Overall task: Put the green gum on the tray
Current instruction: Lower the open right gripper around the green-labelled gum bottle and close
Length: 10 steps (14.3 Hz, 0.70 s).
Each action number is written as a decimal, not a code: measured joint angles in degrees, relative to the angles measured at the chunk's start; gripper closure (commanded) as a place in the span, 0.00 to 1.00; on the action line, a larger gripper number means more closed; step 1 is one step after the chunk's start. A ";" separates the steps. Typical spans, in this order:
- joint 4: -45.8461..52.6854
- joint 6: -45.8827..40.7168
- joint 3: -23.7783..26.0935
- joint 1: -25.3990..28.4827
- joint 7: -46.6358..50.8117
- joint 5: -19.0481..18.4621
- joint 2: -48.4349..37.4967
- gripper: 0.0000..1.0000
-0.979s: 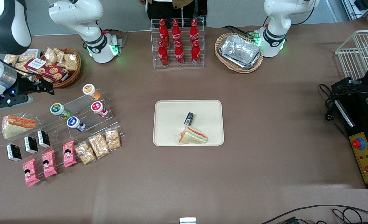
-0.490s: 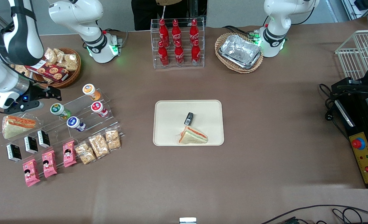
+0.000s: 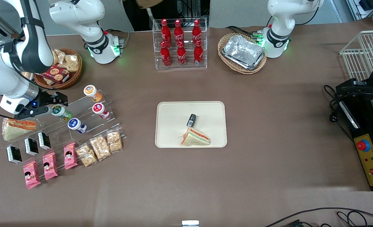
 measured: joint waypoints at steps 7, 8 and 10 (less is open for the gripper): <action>-0.17 2.17 -0.28 -0.03 -1.47 0.00 2.34 0.02; -0.17 2.21 -0.30 -0.04 -1.50 0.00 2.47 0.05; -0.17 2.26 -0.30 -0.04 -1.55 0.00 2.67 0.30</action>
